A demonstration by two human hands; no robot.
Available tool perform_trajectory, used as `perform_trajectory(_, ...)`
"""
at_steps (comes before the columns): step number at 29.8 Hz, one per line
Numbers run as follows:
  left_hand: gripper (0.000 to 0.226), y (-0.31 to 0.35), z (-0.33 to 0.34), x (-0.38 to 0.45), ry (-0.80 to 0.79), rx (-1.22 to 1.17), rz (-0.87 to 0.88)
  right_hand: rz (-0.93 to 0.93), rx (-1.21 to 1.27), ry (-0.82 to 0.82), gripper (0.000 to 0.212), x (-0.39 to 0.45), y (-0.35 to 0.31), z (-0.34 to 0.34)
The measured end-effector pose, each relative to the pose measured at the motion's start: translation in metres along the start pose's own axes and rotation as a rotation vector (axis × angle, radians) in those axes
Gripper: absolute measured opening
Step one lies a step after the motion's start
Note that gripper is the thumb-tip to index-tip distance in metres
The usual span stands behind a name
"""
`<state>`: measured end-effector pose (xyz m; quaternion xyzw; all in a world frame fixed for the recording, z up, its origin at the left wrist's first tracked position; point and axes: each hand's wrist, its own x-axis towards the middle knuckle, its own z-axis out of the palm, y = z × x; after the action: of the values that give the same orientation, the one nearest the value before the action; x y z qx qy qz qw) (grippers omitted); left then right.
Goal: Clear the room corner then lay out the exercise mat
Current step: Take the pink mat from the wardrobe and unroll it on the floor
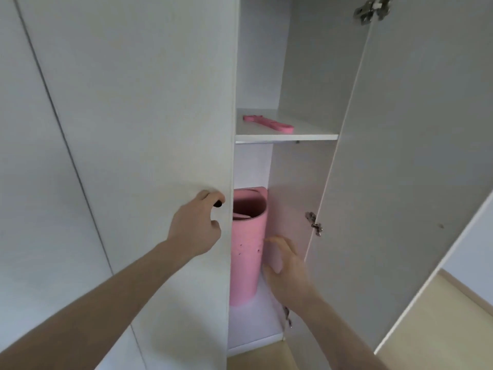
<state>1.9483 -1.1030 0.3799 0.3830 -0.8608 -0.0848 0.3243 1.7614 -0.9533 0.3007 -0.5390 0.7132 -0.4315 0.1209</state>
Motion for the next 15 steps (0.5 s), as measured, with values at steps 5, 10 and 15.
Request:
perform_trajectory(5,0.051,-0.003,-0.021,-0.045,0.075,-0.081,0.020,-0.073,-0.045,-0.201,0.052,0.005,-0.023,0.036)
perform_trajectory(10,0.036,-0.013,-0.051,-0.100,0.133,-0.205,-0.004,-0.198,-0.086,-0.377,0.040,-0.001,-0.040,0.071)
perform_trajectory(15,0.031,-0.034,-0.073,-0.153,0.296,-0.310,-0.026,-0.271,-0.106,-0.563,0.036,-0.010,-0.046,0.106)
